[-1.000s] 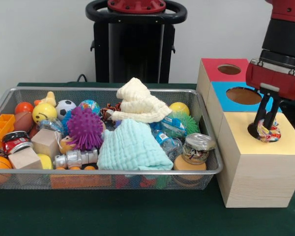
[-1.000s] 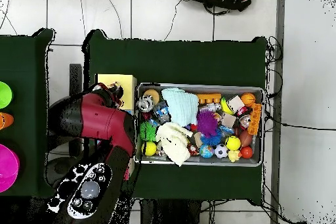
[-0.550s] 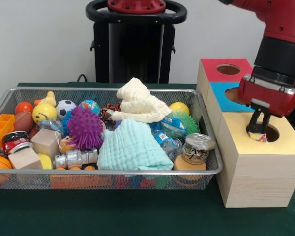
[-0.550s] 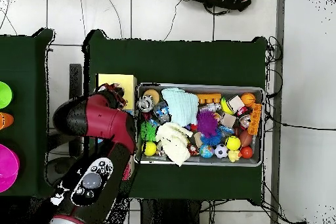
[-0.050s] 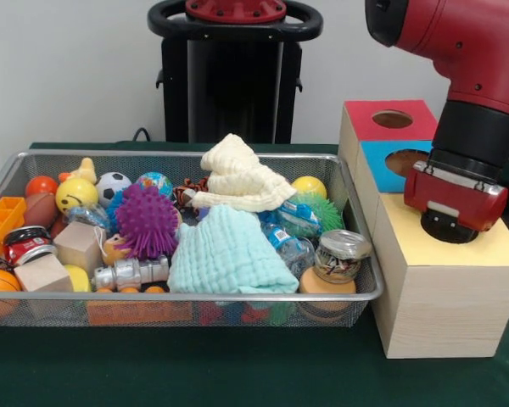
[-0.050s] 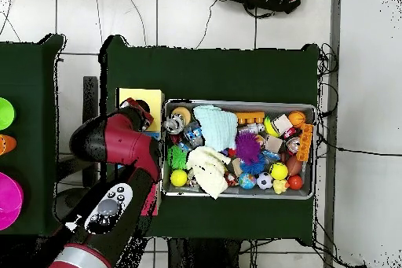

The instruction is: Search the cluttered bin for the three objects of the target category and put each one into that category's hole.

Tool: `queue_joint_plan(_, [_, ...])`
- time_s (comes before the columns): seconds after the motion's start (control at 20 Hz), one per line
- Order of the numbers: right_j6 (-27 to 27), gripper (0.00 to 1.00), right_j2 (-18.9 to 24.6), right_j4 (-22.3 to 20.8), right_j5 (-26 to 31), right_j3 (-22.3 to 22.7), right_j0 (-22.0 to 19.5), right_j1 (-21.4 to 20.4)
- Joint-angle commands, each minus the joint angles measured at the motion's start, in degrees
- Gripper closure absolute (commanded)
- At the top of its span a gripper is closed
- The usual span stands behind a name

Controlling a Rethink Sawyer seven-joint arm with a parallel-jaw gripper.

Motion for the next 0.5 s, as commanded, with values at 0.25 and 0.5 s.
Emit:
queue_joint_plan(0.25, [11.34, 0.00, 4.68, 1.69, 0.97, 1.79, -2.96, 3.73])
queue_joint_plan(0.5, [11.36, 0.00, 6.31, 1.73, 1.32, 3.25, -3.71, 1.86])
